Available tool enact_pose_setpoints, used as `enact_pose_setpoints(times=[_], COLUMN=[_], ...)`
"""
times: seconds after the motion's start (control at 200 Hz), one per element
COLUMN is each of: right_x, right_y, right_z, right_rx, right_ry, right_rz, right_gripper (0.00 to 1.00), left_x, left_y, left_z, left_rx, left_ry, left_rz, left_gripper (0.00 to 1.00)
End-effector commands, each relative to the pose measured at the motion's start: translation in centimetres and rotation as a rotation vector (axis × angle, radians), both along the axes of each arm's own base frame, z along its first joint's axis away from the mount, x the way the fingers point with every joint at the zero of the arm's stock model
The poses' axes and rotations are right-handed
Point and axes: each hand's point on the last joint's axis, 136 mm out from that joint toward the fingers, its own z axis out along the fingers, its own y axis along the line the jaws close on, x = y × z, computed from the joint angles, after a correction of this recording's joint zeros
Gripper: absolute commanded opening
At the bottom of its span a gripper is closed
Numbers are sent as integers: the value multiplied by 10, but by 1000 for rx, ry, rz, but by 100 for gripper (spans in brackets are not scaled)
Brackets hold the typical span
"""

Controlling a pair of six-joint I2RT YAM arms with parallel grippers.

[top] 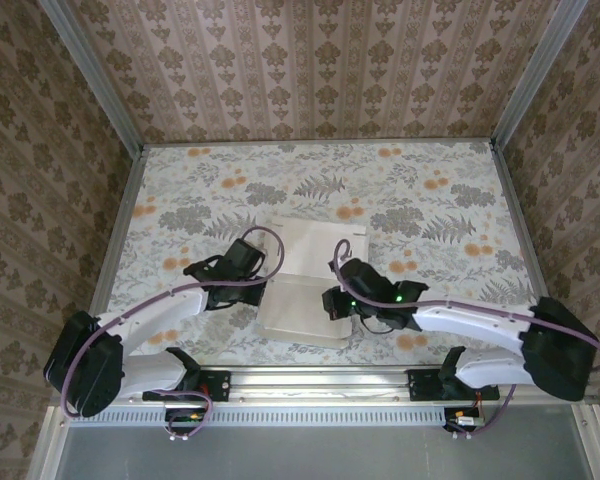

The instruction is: Fold the paper box

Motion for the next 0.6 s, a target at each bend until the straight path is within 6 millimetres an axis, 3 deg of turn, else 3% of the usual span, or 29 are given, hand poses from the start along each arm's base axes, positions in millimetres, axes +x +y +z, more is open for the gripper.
enact_pose_setpoints(times=[0.0,0.1,0.21,0.465,0.595], right_x=[0,8,16,35,41], right_y=[-10,-18,-23,-28,-20], right_z=[30,56,68,60,50], right_rx=[-27,-15,23,-31,-17], right_ry=[-51,-75,-49,15,39], right_rz=[78,78,85,50,60], right_gripper=[11,15,21,23,27], left_x=[1,2,5,31,53], left_y=[-7,-10,-19,-30,-32], left_z=[2,4,12,39,45], left_rx=[-5,-18,-81,-242,-285], left_ry=[-17,-18,1,69,122], left_rz=[-61,-62,-62,-34,-40], left_gripper=[2,2,8,22,38])
